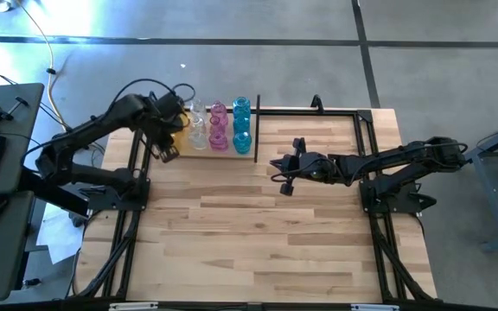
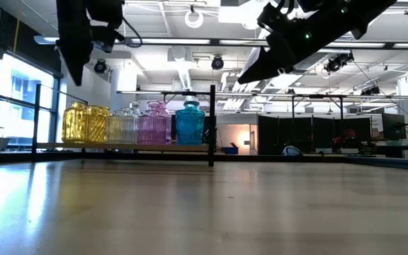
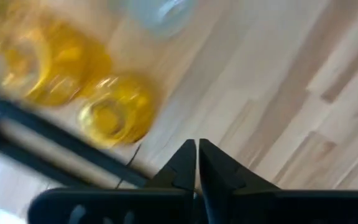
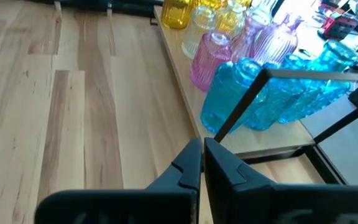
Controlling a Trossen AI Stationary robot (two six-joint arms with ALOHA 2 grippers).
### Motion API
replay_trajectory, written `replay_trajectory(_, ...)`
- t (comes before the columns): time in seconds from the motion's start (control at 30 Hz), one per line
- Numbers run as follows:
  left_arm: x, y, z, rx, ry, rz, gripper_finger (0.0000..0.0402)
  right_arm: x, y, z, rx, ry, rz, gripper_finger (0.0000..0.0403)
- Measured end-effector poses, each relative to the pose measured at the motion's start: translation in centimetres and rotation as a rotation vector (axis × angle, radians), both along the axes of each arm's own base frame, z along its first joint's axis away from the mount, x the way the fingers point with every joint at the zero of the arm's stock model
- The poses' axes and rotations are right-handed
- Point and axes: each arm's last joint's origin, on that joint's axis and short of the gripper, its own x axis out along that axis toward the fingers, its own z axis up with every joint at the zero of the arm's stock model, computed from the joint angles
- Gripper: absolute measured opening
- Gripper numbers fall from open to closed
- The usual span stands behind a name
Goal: Sort vases onto shelf
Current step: Return to Home Position
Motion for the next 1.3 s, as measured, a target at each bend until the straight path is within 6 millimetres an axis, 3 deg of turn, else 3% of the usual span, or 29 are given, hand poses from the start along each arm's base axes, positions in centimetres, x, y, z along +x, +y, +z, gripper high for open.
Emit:
replay_trajectory(0.23,1.4,-3.5,-0.4,0.050,-0.358,-0.108,0.0001,-0.3,0.1,-0.8,-0.009,0.014,0.017,0.0000)
replay_trajectory(0.4,1.9,-6.0,-1.1,0.128,-0.636,-0.194,0.0001,-1.0,-0.7,-2.1,0.006,-0.067,0.086,0.0000)
replay_trajectory(0.7,2.7,-8.7,-5.2,0.246,-1.093,-0.348,0.0000,-2.4,-1.2,-0.9,0.042,-0.121,0.158,0.0000)
replay_trajectory(0.87,2.5,-9.2,-7.6,0.288,-1.215,-0.378,0.0000,-2.7,-1.4,-0.8,0.047,-0.094,0.153,0.0000)
replay_trajectory(1.3,1.6,-9.4,-11.0,0.332,-1.249,-0.409,0.0000,-3.0,-2.2,-1.2,0.053,-0.053,0.103,0.0000)
